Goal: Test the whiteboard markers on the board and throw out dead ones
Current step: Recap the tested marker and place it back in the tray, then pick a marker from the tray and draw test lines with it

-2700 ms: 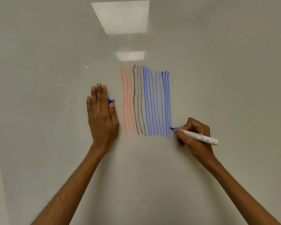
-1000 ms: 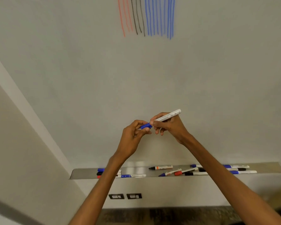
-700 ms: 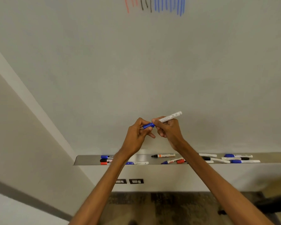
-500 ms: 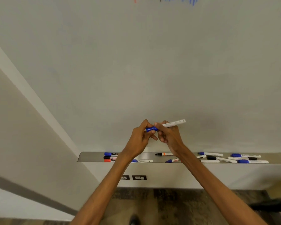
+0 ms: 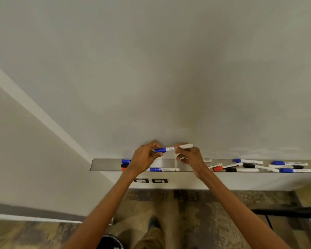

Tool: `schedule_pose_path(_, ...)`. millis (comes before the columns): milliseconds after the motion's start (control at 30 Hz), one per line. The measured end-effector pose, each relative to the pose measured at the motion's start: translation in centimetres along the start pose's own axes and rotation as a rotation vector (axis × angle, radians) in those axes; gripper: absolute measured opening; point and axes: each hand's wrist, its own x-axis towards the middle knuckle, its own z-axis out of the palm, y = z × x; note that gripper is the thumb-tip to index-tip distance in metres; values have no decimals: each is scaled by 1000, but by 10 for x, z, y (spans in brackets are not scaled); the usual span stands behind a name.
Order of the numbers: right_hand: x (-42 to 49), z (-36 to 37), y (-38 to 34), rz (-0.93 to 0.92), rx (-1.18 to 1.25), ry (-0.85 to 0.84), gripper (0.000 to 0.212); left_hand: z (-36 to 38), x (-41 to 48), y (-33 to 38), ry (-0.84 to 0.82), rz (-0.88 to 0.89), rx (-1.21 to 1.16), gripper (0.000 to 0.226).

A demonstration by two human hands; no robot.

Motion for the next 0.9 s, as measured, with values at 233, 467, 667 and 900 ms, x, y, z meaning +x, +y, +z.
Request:
schedule_pose_path(233,36,-8,54,-211,-507,24,9,33,7,-52,-80,-100,-29,14)
schedule_pose_path(467,50,-4,118,-178,-767,1,14,67,-1,-97,-155,-166,39,25)
schedule_pose_path(667,57,5,137,-196,-826,76,12,64,-18,-116,-61,-217,72,39)
schedule_pose_path(900,60,12,144,-196,-958,49,19,74,-41,-140,-16,-251,53,43)
